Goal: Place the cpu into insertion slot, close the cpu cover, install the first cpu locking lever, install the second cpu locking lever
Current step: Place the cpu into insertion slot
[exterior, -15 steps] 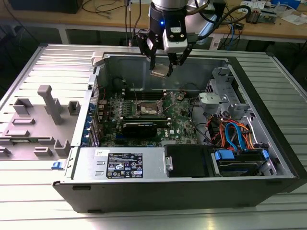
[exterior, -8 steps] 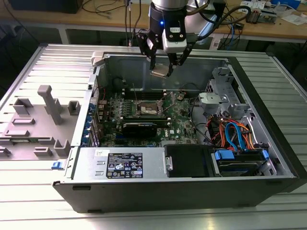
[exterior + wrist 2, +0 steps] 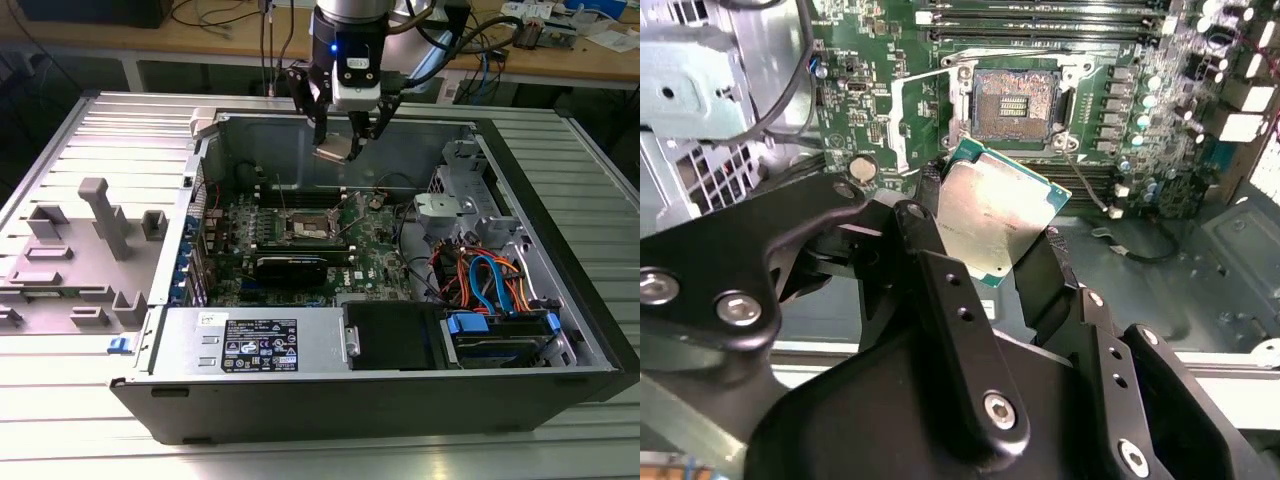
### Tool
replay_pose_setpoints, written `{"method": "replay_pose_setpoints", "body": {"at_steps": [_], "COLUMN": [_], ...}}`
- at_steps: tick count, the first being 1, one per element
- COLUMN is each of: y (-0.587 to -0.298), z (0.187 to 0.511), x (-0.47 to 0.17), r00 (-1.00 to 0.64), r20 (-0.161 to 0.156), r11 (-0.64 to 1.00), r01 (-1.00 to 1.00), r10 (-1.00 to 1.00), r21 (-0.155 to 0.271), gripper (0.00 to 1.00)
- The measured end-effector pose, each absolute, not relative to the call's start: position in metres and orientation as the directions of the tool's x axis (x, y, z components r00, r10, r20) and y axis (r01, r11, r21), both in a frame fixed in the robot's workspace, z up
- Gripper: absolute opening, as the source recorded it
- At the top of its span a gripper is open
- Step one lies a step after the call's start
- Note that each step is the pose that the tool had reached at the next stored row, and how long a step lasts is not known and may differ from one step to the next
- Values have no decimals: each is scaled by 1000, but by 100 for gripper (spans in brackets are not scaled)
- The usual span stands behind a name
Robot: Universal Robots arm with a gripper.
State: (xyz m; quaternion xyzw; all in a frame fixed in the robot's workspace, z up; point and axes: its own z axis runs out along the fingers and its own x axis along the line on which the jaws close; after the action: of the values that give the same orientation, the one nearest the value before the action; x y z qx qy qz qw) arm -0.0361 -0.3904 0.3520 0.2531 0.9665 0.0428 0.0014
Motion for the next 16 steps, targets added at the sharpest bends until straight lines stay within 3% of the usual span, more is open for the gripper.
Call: {"method": "replay_pose_setpoints", "body": {"at_steps": [16], "y": [-391], "z": [352], "x": [-36], "r00": [-853], "r20": [19], "r11": [850], "r01": [521], "r10": [521], "r21": [84], "gripper": [54]}}
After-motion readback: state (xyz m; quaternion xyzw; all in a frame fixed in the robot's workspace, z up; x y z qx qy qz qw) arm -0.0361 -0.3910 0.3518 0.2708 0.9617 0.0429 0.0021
